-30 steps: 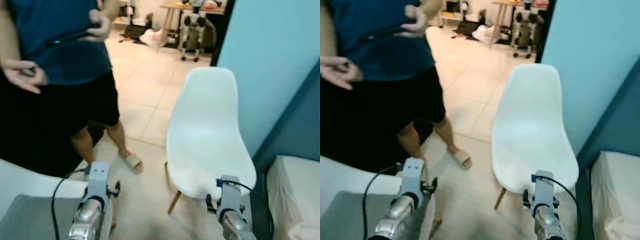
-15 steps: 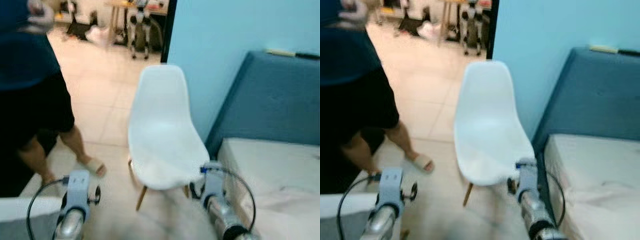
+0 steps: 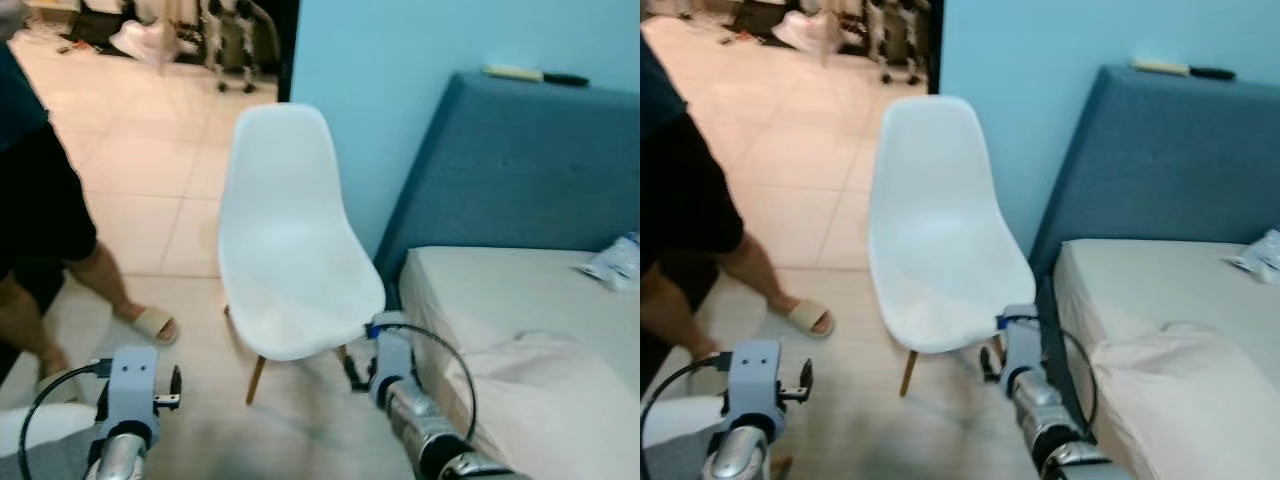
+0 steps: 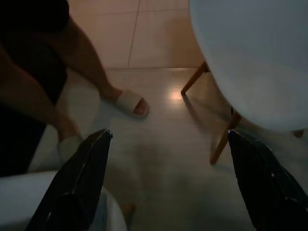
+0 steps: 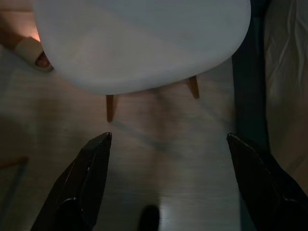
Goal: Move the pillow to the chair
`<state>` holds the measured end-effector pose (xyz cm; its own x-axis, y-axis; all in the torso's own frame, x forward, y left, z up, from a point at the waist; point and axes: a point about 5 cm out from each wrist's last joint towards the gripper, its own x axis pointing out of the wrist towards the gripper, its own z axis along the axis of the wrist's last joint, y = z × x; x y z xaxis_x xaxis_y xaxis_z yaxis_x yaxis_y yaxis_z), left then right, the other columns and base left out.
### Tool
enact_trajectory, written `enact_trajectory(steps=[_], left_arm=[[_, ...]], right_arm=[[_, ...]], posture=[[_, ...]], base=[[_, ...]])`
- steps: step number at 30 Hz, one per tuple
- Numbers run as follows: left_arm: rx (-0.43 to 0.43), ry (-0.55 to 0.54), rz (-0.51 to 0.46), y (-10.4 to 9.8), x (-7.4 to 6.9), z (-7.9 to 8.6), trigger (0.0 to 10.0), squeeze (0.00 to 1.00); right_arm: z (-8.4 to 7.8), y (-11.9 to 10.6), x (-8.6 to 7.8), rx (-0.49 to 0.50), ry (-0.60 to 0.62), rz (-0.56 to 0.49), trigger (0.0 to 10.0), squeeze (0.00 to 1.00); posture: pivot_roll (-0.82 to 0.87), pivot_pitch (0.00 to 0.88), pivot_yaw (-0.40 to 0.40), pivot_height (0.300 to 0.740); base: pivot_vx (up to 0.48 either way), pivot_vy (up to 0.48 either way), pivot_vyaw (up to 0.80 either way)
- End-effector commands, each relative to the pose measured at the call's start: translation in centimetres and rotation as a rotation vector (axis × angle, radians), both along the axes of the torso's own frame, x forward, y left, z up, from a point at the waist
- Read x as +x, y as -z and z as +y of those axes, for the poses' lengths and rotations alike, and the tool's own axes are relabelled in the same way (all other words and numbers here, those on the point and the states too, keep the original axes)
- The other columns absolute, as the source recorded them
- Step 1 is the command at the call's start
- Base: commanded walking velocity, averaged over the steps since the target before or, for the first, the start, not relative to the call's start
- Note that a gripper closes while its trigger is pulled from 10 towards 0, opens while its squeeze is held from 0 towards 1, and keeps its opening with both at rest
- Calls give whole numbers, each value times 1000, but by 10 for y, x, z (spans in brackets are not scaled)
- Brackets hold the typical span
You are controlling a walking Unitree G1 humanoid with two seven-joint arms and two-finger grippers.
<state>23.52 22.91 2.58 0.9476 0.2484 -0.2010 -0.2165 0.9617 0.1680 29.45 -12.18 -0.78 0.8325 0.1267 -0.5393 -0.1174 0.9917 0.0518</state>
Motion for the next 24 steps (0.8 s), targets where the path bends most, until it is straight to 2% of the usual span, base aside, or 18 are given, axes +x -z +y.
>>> enact_trajectory(steps=[1, 4, 6, 9, 10, 15, 19, 21, 22, 24], left_arm=[[-26, 36, 4, 3, 10, -8, 10000, 0], [-56, 84, 27, 7, 28, -22, 10000, 0], [-76, 87, 44, 8, 33, -28, 10000, 0], [-52, 88, 49, 7, 38, -31, 10000, 0], [-59, 94, 51, 6, 41, -34, 10000, 0], [-140, 121, 88, 13, 43, -43, 10000, 0], [-117, 155, 90, 17, 40, -51, 10000, 0], [-122, 173, 104, 19, 40, -55, 10000, 0], [-140, 196, 142, 24, 41, -61, 10000, 0], [-145, 195, 147, 25, 42, -63, 10000, 0]], right_arm=[[-13, 3, -3, -22, 28, 4, 10000, 0], [-29, 7, -9, -30, 79, 1, 10000, 0], [-37, 9, -12, -43, 101, -2, 10000, 0], [-45, 10, -15, -49, 128, -8, 10000, 0], [-53, 10, -16, -56, 167, -21, 10000, 0], [-69, 7, -18, -67, 244, -66, 10000, 0], [-76, 9, -22, -87, 267, -66, 10000, 0], [-79, 9, -23, -91, 278, -66, 10000, 0], [-82, 7, -23, -97, 281, -77, 10000, 0], [-82, 6, -23, -103, 274, -87, 10000, 0]], posture=[[206, 80, -70, 740], [136, 67, -39, 740], [108, 67, -24, 740], [81, 64, -7, 740], [46, 63, 15, 740], [10, 55, 24, 740], [-2, 41, 32, 740], [-14, 33, 31, 740], [-27, 28, 33, 740], [-34, 25, 31, 740]], base=[[0, 0, -800], [0, 0, -800], [0, 0, -800], [0, 0, -800], [0, 0, -800], [0, 0, -800], [0, 0, -800], [0, 0, -800], [0, 0, -800], [0, 0, -800]])
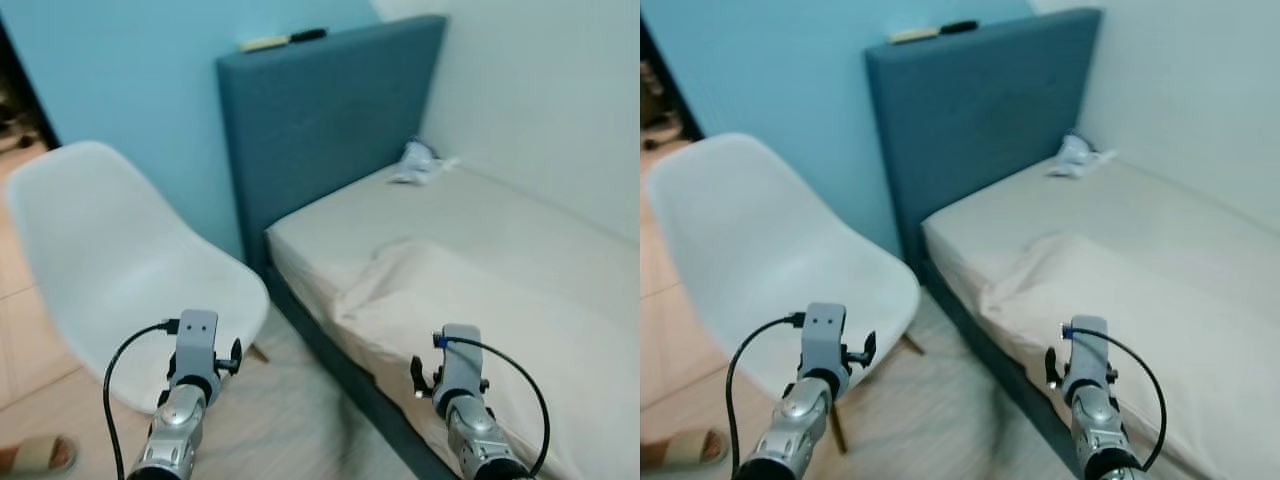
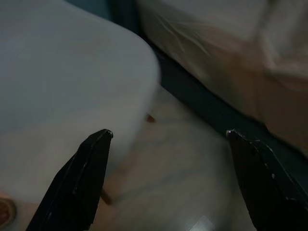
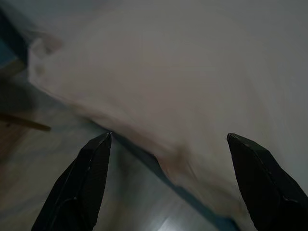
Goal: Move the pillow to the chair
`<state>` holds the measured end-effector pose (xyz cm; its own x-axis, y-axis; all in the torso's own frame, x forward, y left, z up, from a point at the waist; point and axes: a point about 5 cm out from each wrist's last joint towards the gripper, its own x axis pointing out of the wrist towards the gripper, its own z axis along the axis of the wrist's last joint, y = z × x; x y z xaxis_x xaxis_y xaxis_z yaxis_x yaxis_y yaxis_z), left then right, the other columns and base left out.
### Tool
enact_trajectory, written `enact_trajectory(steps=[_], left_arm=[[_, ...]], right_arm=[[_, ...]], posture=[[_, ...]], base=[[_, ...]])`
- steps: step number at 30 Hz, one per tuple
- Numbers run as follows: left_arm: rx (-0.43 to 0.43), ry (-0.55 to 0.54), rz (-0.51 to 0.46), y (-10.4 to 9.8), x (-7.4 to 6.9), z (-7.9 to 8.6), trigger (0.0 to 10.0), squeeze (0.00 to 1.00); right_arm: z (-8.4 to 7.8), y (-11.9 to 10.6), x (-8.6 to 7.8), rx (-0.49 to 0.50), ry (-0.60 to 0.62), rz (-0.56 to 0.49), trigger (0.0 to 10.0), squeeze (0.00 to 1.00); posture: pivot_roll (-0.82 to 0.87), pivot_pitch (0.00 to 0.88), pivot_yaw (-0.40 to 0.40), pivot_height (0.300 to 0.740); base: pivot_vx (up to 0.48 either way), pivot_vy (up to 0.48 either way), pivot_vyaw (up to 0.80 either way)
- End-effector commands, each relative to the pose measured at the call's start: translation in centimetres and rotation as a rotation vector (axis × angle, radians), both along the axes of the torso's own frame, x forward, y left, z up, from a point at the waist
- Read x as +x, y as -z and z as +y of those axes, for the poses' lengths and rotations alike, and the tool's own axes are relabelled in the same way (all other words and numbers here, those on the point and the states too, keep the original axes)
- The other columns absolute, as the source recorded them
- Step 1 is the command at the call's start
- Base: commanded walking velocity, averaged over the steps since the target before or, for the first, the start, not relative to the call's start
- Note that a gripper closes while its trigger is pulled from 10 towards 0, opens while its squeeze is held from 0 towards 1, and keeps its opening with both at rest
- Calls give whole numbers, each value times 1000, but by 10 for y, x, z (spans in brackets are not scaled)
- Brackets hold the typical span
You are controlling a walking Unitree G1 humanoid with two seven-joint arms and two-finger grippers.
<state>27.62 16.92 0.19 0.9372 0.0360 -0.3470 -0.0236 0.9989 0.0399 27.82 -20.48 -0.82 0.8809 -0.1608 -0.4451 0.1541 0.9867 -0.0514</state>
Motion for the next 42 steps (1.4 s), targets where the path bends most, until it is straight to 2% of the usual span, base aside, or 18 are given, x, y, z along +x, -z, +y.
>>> enact_trajectory(steps=[1, 5, 7, 8, 10, 13, 21, 29, 36, 42], left_arm=[[-7, 9, 16, 1, 2, -3, 10000, 0], [-6, -17, 12, 1, 3, -4, 10000, 0], [51, -16, -8, 0, 2, -3, 10000, 0], [51, -16, -8, 0, 2, -3, 10000, 0], [33, -49, -23, -1, 1, 2, 10000, 0], [43, -70, -41, -3, 2, 6, 10000, 0], [12, -62, -43, -2, -1, 9, 10000, 0], [8, -31, -71, -5, -1, 3, 10000, 0], [-46, -10, -90, -6, -1, -1, 10000, 0], [-34, -12, -99, -7, -2, 0, 10000, 0]], right_arm=[[0, 4, -5, 1, -1, 13, 10000, 0], [-3, -1, -2, -10, -8, -10, 10000, 0], [-5, -4, 2, -16, -22, -22, 10000, 0], [-5, -4, 2, -16, -22, -22, 10000, 0], [-5, -6, 5, -32, -57, -6, 10000, 0], [-4, -6, 6, -30, -60, -1, 10000, 0], [4, -10, 10, -24, -89, -30, 10000, 0], [1, -10, 8, -21, -65, -40, 10000, 0], [-2, -10, 6, -6, -45, -57, 10000, 0], [6, -14, 9, 14, -93, -93, 10000, 0]], posture=[[-37, 23, 30, 740], [-30, 20, 12, 740], [-12, 5, -16, 740], [-12, 5, -16, 740], [-5, 6, -64, 740], [2, 12, -77, 740], [-2, 29, -58, 740], [-21, 39, -25, 740], [-25, 45, -22, 740], [-26, 52, -13, 740]], base=[[0, 0, -800], [0, 0, -800], [0, 0, -800], [0, 0, -800], [0, 0, -800], [0, 0, -800], [0, 0, -800], [0, 0, -800], [0, 0, -800], [0, 0, -84]])
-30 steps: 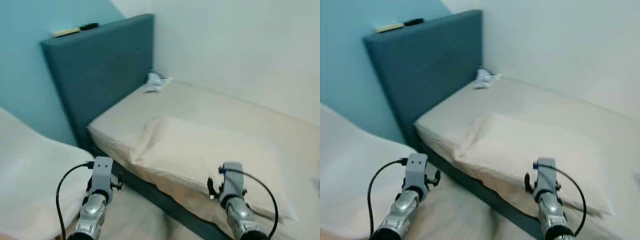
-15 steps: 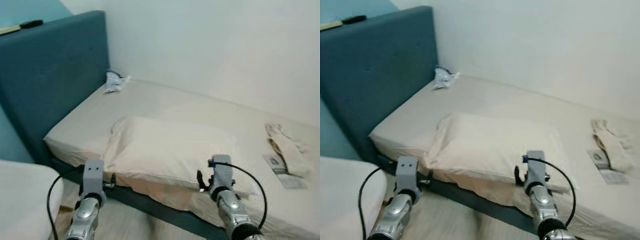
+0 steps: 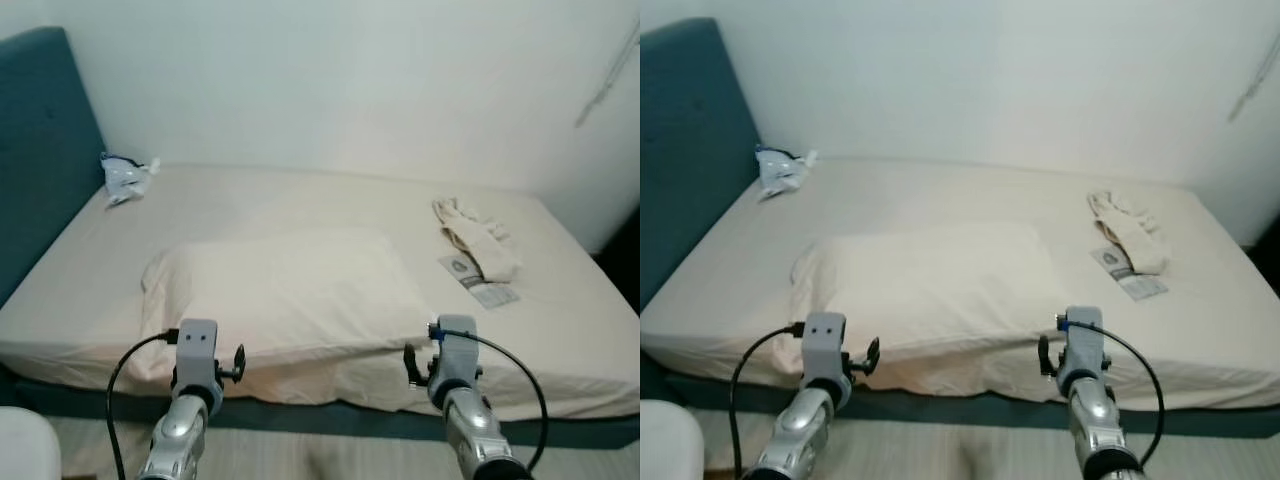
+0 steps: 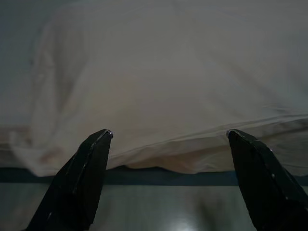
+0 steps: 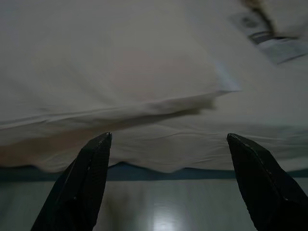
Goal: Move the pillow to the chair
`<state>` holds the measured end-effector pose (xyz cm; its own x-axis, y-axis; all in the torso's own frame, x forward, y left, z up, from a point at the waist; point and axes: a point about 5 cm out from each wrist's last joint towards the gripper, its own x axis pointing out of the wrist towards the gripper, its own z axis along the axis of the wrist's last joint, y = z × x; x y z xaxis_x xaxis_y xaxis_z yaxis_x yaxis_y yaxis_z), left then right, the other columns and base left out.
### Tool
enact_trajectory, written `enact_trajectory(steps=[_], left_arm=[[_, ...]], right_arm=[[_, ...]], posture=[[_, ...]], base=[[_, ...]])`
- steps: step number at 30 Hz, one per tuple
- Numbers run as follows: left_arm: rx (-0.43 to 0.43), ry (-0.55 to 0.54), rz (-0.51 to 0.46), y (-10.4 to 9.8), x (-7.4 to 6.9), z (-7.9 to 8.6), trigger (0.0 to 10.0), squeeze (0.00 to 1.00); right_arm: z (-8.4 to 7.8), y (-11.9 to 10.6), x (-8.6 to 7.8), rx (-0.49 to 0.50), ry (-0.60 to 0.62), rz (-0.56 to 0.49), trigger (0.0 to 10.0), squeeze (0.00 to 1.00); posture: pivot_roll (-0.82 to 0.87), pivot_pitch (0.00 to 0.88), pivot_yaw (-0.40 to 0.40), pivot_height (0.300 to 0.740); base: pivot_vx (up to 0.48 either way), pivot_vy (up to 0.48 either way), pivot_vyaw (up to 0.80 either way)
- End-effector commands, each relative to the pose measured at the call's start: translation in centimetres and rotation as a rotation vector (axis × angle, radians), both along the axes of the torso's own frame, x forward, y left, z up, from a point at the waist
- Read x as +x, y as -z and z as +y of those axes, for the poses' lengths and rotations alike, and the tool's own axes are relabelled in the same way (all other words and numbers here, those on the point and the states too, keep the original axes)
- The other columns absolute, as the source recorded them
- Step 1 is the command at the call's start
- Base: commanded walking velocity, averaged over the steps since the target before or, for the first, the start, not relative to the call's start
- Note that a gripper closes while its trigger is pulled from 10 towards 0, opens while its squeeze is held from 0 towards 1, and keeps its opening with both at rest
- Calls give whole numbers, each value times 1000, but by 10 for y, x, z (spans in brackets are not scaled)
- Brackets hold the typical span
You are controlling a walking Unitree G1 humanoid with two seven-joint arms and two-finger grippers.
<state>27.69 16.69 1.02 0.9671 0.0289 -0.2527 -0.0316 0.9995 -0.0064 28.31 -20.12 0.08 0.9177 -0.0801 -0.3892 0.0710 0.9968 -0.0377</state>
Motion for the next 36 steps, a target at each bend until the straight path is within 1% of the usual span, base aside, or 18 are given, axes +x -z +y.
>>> enact_trajectory(steps=[1, 2, 4, 10, 17, 36], left_arm=[[17, -11, -15, 0, -2, 2, 10000, 0], [17, -11, -15, 0, -2, 2, 10000, 0], [-18, 16, -52, -6, 2, -3, 10000, 0], [-50, 62, -84, -10, 2, -9, 10000, 0], [-67, 75, -92, -9, -1, -10, 10000, 0], [-77, 74, -107, -12, 2, -8, 10000, 0]], right_arm=[[3, -5, 5, 9, -3, -30, 10000, 0], [3, -5, 5, 9, -3, -30, 10000, 0], [4, -6, 6, 7, 3, -30, 10000, 0], [6, -6, 6, 11, -5, -36, 10000, 0], [4, -9, 7, 19, 3, -65, 10000, 0], [3, -10, 7, 15, -11, -61, 10000, 0]], posture=[[-24, 54, -13, 740], [-24, 54, -13, 740], [-20, 56, -15, 740], [-20, 59, -16, 740], [-26, 62, -18, 740], [-30, 64, -26, 740]], base=[[0, 0, 0], [0, 0, 0], [0, 0, 0], [53, 0, 0], [397, 0, 0], [425, 0, 0]])
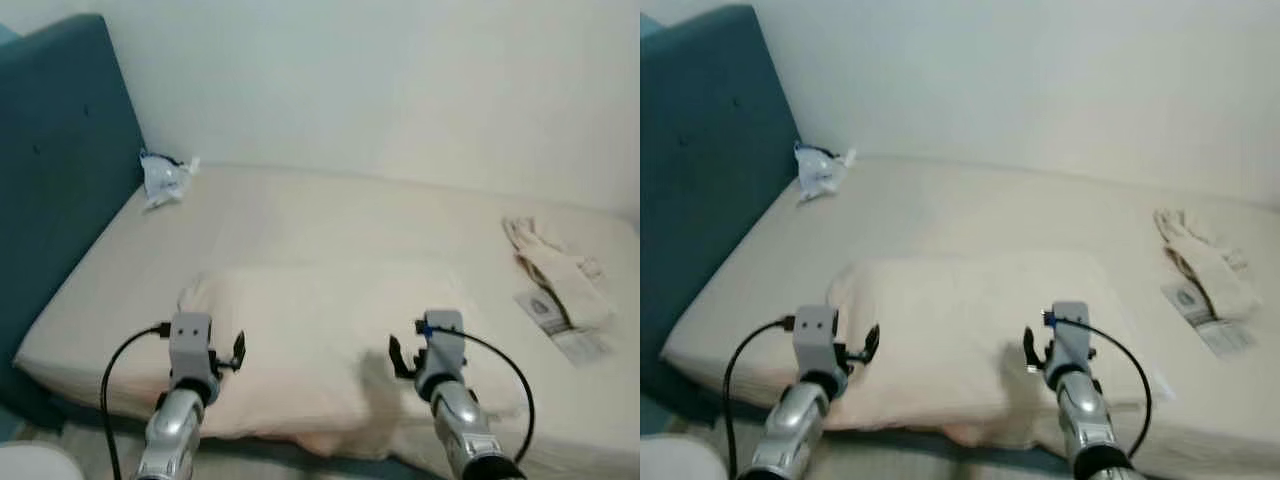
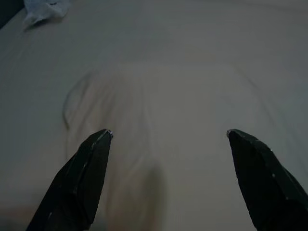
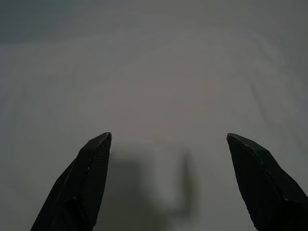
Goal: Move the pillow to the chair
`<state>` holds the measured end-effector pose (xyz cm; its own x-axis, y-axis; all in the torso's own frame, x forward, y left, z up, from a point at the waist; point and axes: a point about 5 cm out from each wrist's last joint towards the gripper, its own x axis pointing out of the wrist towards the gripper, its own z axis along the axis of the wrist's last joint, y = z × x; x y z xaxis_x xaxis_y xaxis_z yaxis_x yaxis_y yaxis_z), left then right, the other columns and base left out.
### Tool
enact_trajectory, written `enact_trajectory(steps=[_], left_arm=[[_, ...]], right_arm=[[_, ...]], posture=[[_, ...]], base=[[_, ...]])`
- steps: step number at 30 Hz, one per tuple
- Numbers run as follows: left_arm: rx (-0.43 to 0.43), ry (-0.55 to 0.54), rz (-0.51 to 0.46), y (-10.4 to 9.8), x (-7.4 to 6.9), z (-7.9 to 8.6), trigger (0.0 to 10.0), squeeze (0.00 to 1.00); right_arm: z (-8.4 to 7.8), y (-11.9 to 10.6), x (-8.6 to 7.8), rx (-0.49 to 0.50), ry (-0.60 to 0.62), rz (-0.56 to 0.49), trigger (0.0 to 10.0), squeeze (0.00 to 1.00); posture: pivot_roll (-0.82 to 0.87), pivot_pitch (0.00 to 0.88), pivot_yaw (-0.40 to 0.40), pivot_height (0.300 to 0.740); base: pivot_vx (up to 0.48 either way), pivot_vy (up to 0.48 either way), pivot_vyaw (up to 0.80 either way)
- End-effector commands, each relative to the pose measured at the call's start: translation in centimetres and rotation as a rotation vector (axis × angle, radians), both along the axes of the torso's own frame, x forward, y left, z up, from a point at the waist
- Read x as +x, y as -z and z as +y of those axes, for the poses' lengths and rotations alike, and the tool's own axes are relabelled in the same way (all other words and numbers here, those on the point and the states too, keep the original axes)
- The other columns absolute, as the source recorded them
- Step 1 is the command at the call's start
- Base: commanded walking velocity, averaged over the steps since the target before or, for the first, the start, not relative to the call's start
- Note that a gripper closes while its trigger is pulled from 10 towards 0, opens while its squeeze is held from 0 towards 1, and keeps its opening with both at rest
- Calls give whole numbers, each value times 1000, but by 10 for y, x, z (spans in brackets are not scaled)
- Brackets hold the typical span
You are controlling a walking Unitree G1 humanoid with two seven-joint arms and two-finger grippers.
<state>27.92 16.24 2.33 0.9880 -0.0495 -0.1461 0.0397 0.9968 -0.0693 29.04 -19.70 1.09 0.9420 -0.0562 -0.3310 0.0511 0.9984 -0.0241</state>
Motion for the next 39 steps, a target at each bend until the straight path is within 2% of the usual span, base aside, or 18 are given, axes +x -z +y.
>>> enact_trajectory(steps=[1, 29, 33, 39], left_arm=[[-15, 5, -7, 0, 0, -3, 10000, 0], [34, 50, -9, 0, -1, -6, 10000, 0], [55, 72, -14, -1, 0, -8, 10000, 0], [28, 29, 0, 0, 1, -4, 10000, 0]], right_arm=[[-2, 0, 0, 5, 11, 4, 10000, 0], [-3, 2, -3, 8, 33, 7, 10000, 0], [-4, 2, -3, 7, 35, 6, 10000, 0], [-4, 2, -3, 6, 35, 6, 10000, 0]], posture=[[-29, 64, -26, 740], [-34, 66, -14, 740], [-35, 64, -13, 740], [-35, 60, -14, 740]], base=[[0, 0, 0], [0, 0, 0], [0, -426, 0], [0, -160, 0]])
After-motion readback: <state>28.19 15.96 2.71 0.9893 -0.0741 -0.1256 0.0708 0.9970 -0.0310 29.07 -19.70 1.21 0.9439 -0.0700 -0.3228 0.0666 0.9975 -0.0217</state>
